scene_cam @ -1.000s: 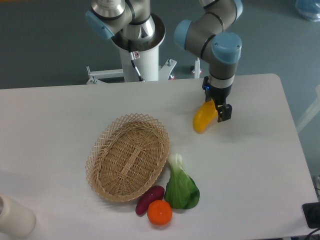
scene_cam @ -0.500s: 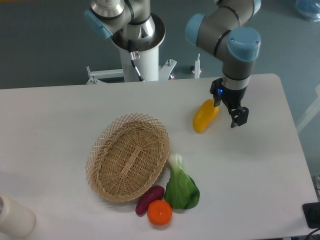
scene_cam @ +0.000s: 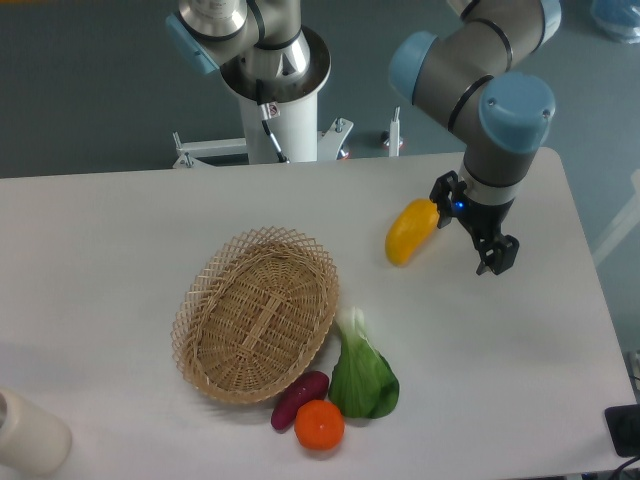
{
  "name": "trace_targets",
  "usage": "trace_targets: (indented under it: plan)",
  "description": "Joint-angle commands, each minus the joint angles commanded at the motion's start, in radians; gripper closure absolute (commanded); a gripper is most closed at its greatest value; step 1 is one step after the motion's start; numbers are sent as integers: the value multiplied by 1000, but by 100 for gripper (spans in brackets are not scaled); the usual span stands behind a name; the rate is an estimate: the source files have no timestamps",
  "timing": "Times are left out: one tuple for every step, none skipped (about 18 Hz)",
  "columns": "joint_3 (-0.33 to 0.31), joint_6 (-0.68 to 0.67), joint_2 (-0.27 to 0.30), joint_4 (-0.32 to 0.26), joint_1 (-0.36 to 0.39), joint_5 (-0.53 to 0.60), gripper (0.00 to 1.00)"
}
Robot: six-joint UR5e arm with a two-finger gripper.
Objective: Place the mango on the table
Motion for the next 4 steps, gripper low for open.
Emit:
trace_targets:
  plan:
    - [0, -5, 0, 0, 0, -2, 0]
    - [0, -6, 0, 0, 0, -2, 0]
    - [-2, -8, 0, 0, 0, -2, 0]
    - [-2, -9, 0, 0, 0, -2, 0]
